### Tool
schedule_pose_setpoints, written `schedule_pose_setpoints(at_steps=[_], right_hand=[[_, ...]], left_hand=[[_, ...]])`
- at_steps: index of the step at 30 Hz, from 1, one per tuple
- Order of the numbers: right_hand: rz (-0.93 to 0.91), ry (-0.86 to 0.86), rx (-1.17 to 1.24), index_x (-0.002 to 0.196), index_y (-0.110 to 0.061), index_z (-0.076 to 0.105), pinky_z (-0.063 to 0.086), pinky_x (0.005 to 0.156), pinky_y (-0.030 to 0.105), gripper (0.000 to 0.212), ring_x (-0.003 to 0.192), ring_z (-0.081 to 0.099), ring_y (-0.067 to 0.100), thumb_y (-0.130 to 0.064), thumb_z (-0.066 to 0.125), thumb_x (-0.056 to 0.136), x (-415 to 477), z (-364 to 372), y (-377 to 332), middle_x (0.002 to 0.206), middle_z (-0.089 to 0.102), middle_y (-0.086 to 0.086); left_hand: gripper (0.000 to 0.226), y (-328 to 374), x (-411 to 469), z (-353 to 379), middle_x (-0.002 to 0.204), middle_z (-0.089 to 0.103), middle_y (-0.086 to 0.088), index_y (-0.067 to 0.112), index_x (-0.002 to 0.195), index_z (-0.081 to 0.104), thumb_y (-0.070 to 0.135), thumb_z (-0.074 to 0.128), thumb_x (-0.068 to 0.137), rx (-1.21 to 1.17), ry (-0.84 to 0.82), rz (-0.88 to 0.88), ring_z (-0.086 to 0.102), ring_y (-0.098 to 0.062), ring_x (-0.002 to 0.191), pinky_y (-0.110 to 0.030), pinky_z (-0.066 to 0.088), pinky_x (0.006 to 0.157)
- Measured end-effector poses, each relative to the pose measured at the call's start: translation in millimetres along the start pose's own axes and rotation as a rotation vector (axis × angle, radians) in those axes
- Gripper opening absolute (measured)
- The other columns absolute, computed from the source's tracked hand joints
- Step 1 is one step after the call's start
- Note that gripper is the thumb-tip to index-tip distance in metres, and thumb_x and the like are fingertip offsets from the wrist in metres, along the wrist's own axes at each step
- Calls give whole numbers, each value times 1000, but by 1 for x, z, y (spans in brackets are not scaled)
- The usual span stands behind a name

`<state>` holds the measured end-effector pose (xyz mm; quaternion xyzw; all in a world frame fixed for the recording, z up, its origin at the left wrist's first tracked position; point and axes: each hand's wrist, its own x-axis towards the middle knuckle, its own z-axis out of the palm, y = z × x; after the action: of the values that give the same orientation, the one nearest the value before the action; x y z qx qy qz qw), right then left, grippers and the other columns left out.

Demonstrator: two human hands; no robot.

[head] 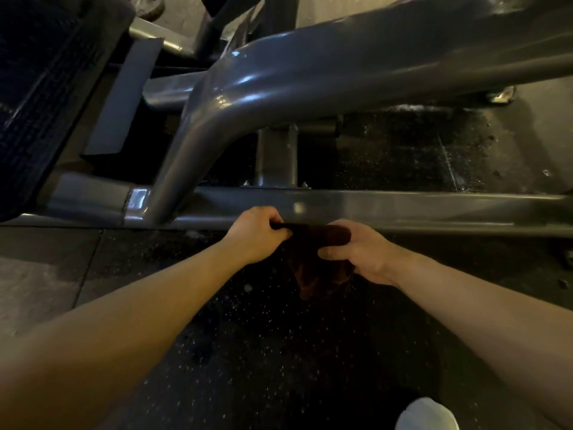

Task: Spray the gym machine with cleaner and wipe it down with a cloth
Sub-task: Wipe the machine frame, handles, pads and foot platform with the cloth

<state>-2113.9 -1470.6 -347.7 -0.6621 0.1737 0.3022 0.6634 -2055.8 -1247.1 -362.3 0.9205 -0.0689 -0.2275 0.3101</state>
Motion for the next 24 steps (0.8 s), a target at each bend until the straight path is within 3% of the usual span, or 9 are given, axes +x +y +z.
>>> schedule_pose_setpoints(at_steps=[5, 7, 11, 14, 15, 17, 19, 21, 24], right_hand=[[93, 64, 63, 129, -4, 66, 63, 77, 35, 37, 110, 71, 33, 11, 51, 98, 6, -31, -21, 121, 73, 19], [77, 146, 40, 128, -5, 65, 62, 79, 36, 36, 108, 71, 31, 9, 50, 100, 5, -51, -26, 120, 72, 20], [-99, 453, -450, 121, -19, 63, 58, 93, 44, 24, 108, 68, 28, -7, 60, 101, 7, -101, -26, 116, 69, 9], [-350, 629, -744, 138, -21, 57, 47, 107, 39, 36, 124, 59, 25, -14, 58, 103, 9, -121, -11, 131, 64, 5], [-378, 577, -831, 147, -20, 52, 40, 115, 40, 43, 135, 53, 25, -17, 56, 104, 13, -123, -2, 143, 59, 7], [-260, 336, -1036, 160, -21, 33, 17, 128, 42, 57, 157, 19, 23, -32, 51, 108, 26, -124, 19, 168, 28, 6], [-152, 187, -1270, 165, -29, 14, -1, 129, 50, 64, 159, -12, 20, -48, 37, 109, 43, -125, 40, 173, -4, 2], [-200, 206, -1370, 165, -35, 6, -7, 127, 54, 62, 157, -20, 19, -53, 27, 109, 54, -133, 51, 172, -13, -1], [-259, 288, -1412, 164, -39, 4, -8, 127, 54, 59, 158, -17, 20, -49, 25, 110, 68, -162, 53, 173, -10, -3]], left_hand=[[19, 15, 35, 31, 103, 70, 8, 25, 111, 70, 30, 73, 94, -128, 114, 34, 66, -13, 95, -30, 53, 84], [30, 26, 50, 47, 113, 67, 6, 21, 125, 66, 27, 70, 95, -154, 140, 69, 65, -14, 103, -29, 52, 88], [46, 55, 72, 80, 137, 54, -3, 18, 139, 58, 31, 68, 96, -37, 169, 105, 52, -23, 127, -41, 46, 109], [57, 73, 79, 101, 148, 44, -6, 19, 146, 50, 39, 66, 95, 172, 167, 102, 37, -29, 137, -47, 38, 113], [62, 77, 80, 106, 153, 39, -6, 20, 148, 46, 42, 67, 94, 233, 157, 94, 32, -30, 141, -50, 35, 115], [71, 78, 84, 115, 160, 30, -8, 22, 154, 39, 45, 69, 93, 318, 126, 63, 25, -33, 147, -51, 31, 118], [73, 78, 87, 120, 162, 28, -8, 24, 155, 38, 48, 68, 93, 398, 124, 24, 23, -33, 148, -50, 29, 119], [70, 80, 90, 123, 162, 30, -7, 25, 155, 40, 50, 65, 95, 474, 149, -2, 25, -33, 147, -49, 31, 117], [64, 84, 91, 123, 159, 34, -7, 25, 153, 44, 50, 63, 97, 504, 159, -15, 26, -35, 147, -50, 34, 115]])
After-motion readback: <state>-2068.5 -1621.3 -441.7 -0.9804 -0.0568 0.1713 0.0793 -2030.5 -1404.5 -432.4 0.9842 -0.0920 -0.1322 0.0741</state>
